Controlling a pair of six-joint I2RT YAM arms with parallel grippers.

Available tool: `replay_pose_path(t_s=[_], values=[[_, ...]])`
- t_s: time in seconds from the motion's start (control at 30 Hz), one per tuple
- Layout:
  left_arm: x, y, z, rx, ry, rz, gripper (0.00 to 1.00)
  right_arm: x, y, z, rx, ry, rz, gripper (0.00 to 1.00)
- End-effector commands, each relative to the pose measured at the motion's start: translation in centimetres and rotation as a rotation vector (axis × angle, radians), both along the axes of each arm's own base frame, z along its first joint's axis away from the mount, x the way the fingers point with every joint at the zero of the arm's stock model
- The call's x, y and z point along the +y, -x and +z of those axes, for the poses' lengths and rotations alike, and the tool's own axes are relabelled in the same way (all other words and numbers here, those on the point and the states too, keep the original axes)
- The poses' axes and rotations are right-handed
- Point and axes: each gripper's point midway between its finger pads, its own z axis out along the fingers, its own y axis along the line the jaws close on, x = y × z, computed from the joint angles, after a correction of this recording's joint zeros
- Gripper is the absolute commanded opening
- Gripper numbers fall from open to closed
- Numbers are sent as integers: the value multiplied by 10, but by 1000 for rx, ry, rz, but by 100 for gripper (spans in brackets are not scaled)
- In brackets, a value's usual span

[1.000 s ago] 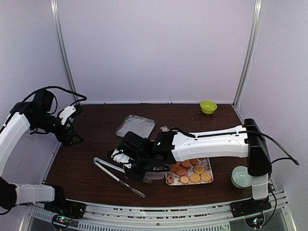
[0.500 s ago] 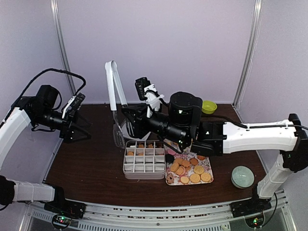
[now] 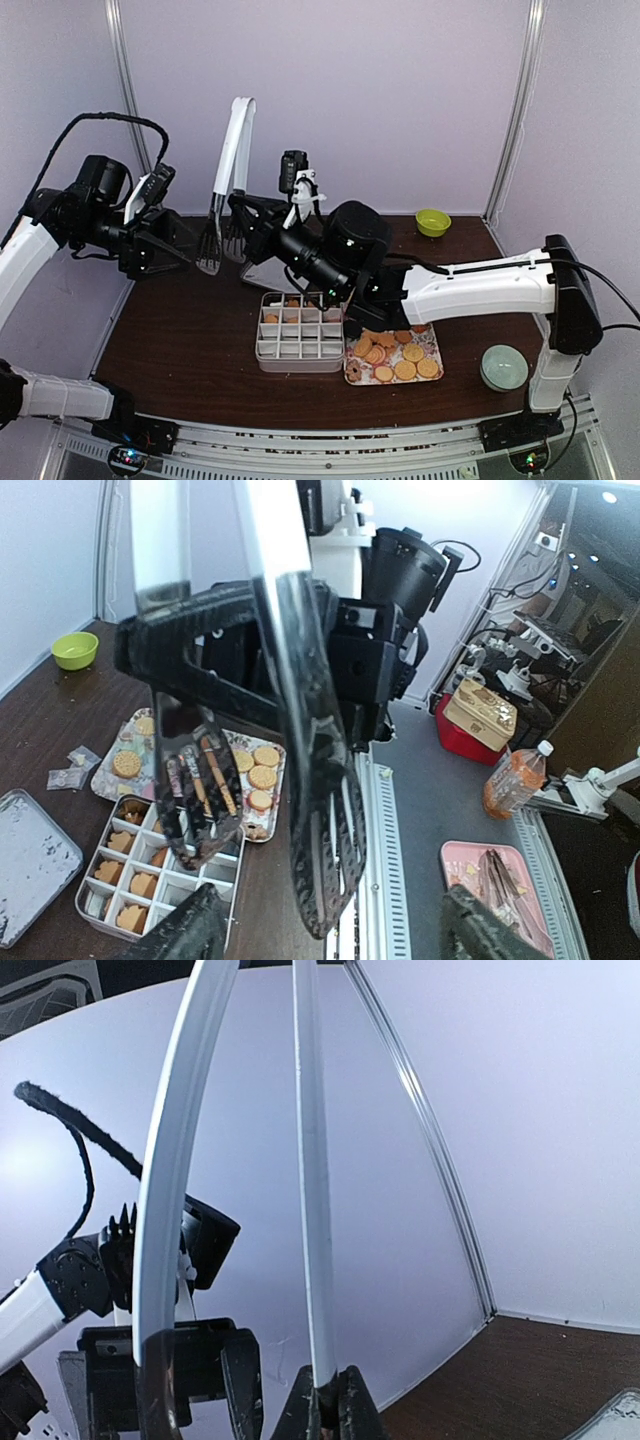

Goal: Pack the cookies
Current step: Pass from the right arm to the left, then pass from the left arm to the right

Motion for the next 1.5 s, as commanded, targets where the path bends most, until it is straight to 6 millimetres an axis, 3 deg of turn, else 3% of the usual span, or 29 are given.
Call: replay_pose_path(t_s=[0.0,0.23,0.4,0.5,0.53,0.63,0.67,0.7,0.73,0.87,0.97,1.07,1.1,1.13,1.17,1.27,1.47], values=[[-4,8,16,11,64,-54,73,-7,1,40,-43,-158,11,0],[-11,8,7,77,56,-83,51,2,-2,37,-81,-138,-4,0],[-14,1,3,97,49,-84,24,4,2,37,-89,-134,21,0],[-15,-4,3,98,47,-83,0,5,7,38,-98,-116,46,1],[-16,-5,4,96,46,-81,0,5,8,38,-101,-100,54,9],[-15,-5,6,80,42,-76,0,-4,12,30,-104,-39,72,43],[-15,-5,5,73,39,-73,0,-8,12,25,-94,-14,87,63],[-15,-6,4,68,34,-67,0,-15,10,20,-80,9,102,94],[-15,-6,2,67,28,-63,0,-22,8,15,-56,33,116,99],[-13,0,0,67,29,-81,0,-62,-2,-3,46,79,89,100],[-12,4,-2,56,18,-91,0,-105,-16,-2,164,0,20,100],[-11,7,-8,40,-10,-100,0,-120,-2,12,97,-113,181,100],[-11,8,-10,39,-20,-105,0,-112,-5,6,131,-76,231,100],[-11,11,-10,39,-24,-117,0,-101,-7,17,140,-42,280,100],[-11,13,-10,46,-25,-131,0,-86,-7,12,162,32,321,98],[-13,20,-6,58,-16,-174,0,-49,5,5,166,148,451,91],[-13,28,1,56,-1,-209,0,-22,16,6,117,185,460,82]])
